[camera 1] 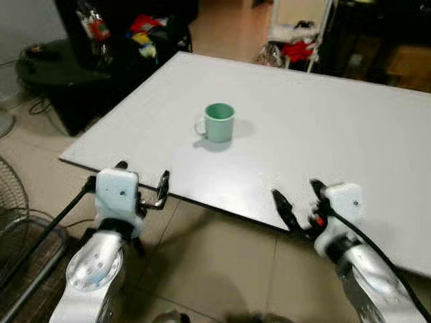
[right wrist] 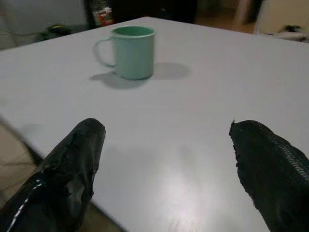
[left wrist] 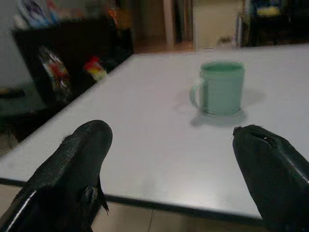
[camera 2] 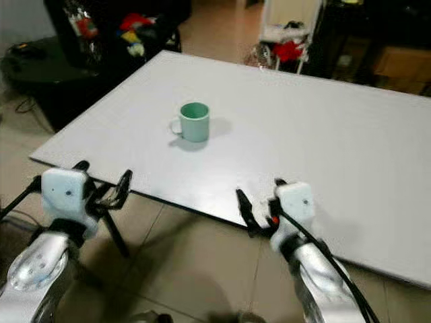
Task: Setting the table
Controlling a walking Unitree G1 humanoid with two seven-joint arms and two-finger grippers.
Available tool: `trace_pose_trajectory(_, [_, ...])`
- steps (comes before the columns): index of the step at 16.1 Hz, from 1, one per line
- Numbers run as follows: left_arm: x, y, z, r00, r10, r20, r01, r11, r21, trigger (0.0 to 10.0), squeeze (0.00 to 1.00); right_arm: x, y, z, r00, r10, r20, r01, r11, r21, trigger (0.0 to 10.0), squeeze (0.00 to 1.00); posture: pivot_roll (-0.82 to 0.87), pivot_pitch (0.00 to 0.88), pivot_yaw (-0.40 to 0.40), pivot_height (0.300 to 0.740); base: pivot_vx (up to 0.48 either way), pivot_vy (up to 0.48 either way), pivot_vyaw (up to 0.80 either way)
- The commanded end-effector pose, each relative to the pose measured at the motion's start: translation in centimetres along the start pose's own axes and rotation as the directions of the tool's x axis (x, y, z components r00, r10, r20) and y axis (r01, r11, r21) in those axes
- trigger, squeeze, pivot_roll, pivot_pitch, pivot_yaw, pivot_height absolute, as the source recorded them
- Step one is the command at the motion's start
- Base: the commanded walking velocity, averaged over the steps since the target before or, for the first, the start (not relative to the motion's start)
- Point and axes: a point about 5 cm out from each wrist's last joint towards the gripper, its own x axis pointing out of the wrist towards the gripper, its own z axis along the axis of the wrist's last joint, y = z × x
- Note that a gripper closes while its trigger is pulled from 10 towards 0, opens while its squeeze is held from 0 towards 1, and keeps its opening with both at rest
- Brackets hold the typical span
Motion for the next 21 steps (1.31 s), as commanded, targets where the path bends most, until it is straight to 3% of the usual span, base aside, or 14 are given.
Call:
trace_pose_trajectory(1, [-0.1, 0.1, -0.5, 1.000, 0.007, -0.019, -0.007, 1.000, 0.000, 10.0, 0.00, 0.2, 0.2, 0.4, 1.000, 0.011, 0.017, -0.011, 1.000, 0.011, 10.0, 0.00, -0.04, 0.033, 0.076, 0.740, 0.000, 0.000, 0.00])
trace_pose_trajectory(3, [-0.1, 0.0, -1.1, 0.999, 0.001, -0.040, -0.001, 1.000, 0.008, 10.0, 0.00, 0.3, 0.2, 0.1, 1.000, 0.014, 0.003, -0.014, 1.000, 0.008, 10.0, 0.00, -0.03, 0.035, 0.062, 0.740, 0.000, -0.261, 0.00])
trace_pose_trajectory(7, [-0.7, 1.2, -1.2, 0.997, 0.061, -0.052, -0.061, 0.998, 0.005, 10.0, 0.00, 0.8, 0.7, 0.4, 0.999, 0.040, 0.006, -0.040, 0.998, 0.043, 10.0, 0.00, -0.02, 0.048, 0.040, 0.740, 0.000, -0.264, 0.00])
trace_pose_trajectory(13, [-0.7, 1.1, -1.3, 0.996, 0.073, -0.059, -0.072, 0.997, 0.009, 10.0, 0.00, 1.3, 0.1, 0.5, 0.999, 0.046, 0.001, -0.046, 0.998, 0.033, 10.0, 0.00, 0.00, 0.042, 0.032, 0.740, 0.000, -0.164, 0.00])
trace_pose_trajectory(15, [-0.5, 0.5, -1.7, 0.996, 0.008, -0.090, -0.004, 0.999, 0.041, 10.0, 0.00, 1.8, 0.7, 0.4, 0.997, 0.073, -0.003, -0.073, 0.997, -0.004, 10.0, 0.00, 0.00, 0.029, 0.038, 0.740, 0.000, 0.000, 0.66])
trace_pose_trajectory(17, [-0.2, 1.0, -2.1, 0.992, 0.055, -0.113, -0.052, 0.998, 0.027, 10.0, 0.00, 2.1, 0.6, 0.3, 0.999, 0.052, -0.005, -0.051, 0.998, 0.029, 10.0, 0.00, 0.01, 0.029, 0.034, 0.740, 0.000, 0.000, 0.80])
trace_pose_trajectory(21, [-0.6, 1.4, -2.2, 0.991, 0.058, -0.124, -0.054, 0.998, 0.035, 10.0, 0.00, 2.1, 0.7, 0.3, 0.998, 0.068, 0.001, -0.068, 0.997, 0.037, 10.0, 0.00, 0.02, 0.041, 0.030, 0.740, 0.000, 0.000, 0.80])
